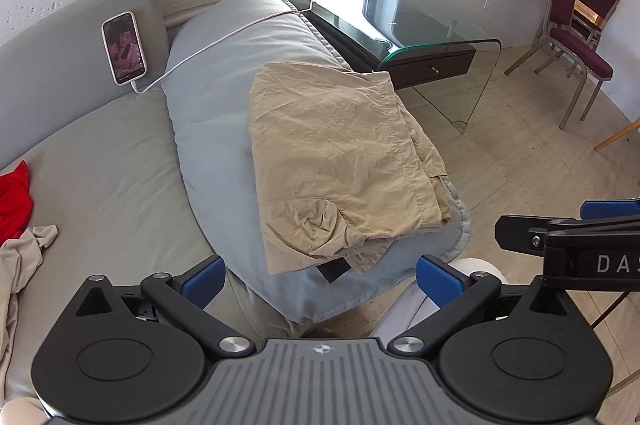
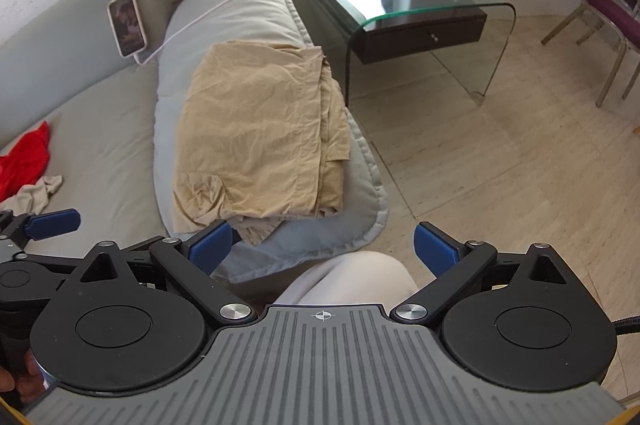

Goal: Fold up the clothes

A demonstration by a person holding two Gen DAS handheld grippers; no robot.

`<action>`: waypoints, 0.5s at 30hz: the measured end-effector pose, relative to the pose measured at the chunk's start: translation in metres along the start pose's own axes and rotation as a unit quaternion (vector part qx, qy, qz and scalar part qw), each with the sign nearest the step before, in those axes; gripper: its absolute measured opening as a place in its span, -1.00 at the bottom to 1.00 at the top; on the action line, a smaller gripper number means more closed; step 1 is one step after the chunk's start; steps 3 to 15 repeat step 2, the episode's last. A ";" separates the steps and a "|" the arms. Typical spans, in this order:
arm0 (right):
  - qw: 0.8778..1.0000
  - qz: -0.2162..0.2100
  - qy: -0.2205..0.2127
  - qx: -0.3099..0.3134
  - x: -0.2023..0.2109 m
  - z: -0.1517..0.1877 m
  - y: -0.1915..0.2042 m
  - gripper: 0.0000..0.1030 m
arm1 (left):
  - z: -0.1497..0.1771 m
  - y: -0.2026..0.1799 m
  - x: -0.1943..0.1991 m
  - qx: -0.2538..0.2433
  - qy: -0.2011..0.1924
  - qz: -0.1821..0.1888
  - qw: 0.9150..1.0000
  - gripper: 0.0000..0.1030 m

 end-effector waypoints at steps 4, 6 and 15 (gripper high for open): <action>1.000 -0.004 0.003 0.000 -0.001 0.001 0.001 0.90 | 0.000 0.000 0.000 0.000 0.000 -0.001 1.000 0.98; 1.000 -0.004 0.003 0.000 -0.001 0.001 0.001 0.90 | 0.000 0.000 0.000 0.000 0.000 -0.001 1.000 0.98; 1.000 -0.004 0.003 0.000 -0.001 0.001 0.001 0.90 | 0.000 0.000 0.000 0.000 0.000 -0.001 1.000 0.98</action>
Point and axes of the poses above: each gripper's, at about its wrist camera, not at the fingertips, and x roughly against the way its jaws point, y to its left, z to its underside, the point moved 5 cm from there along -x, roughly the way its jaws point, and after that the axes turned 8 degrees about -x, right-handed, at the moved point
